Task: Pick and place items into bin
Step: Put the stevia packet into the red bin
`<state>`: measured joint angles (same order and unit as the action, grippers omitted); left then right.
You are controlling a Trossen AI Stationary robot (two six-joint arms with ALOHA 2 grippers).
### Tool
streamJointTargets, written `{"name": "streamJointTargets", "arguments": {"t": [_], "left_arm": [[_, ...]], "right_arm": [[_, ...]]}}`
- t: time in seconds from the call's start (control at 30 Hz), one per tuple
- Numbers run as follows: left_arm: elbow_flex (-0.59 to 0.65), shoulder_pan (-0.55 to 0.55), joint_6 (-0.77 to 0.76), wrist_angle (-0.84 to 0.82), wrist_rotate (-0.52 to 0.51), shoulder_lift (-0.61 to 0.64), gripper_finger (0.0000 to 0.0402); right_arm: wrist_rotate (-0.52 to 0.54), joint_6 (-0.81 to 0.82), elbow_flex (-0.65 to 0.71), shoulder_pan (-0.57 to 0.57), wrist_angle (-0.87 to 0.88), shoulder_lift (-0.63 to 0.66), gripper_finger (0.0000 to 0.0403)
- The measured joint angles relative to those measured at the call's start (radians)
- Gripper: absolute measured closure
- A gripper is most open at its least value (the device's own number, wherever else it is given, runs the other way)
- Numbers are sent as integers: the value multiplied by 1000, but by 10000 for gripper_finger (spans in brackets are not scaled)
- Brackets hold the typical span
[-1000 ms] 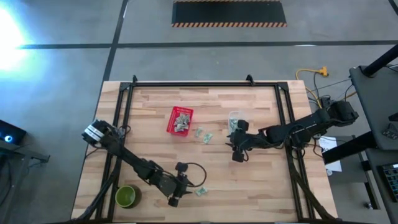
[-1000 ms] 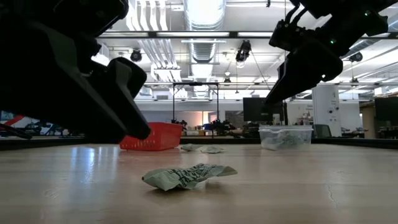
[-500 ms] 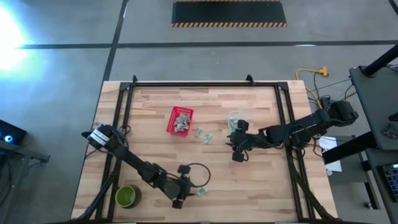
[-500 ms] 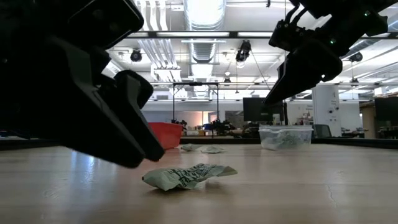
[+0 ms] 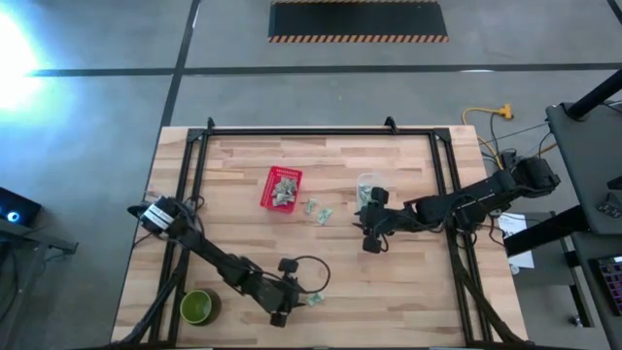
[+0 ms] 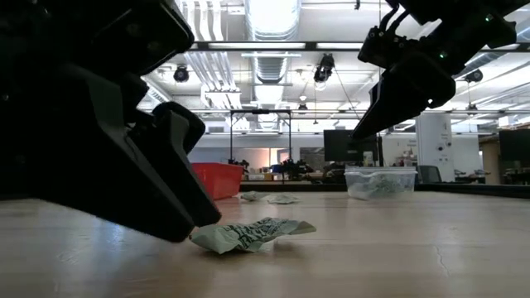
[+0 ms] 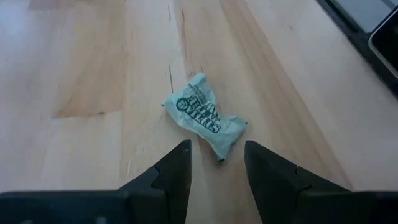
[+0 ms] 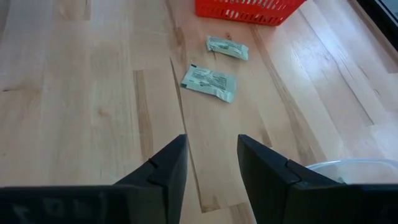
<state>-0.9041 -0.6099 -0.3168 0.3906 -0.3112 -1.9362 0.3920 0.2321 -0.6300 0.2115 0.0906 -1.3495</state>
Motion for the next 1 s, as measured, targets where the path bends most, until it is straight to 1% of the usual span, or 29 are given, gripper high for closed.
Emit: {"name": "streamJointTargets", "arguments": {"t": [0.27,0.63,0.73,1.0], "left_arm": [[-42,12,-17,2,-2,-51,269],[-46,15,-14,-4,-1,-51,273],[-44,16,-14,-3,-4,-51,293],[-43,19,9,0,-2,-52,384]], "right_arm": [[0,3,0,0,0,0,276],[0,3,0,0,0,0,277],[0,3,0,0,0,0,281],[0,3,0,0,0,0,292]]}}
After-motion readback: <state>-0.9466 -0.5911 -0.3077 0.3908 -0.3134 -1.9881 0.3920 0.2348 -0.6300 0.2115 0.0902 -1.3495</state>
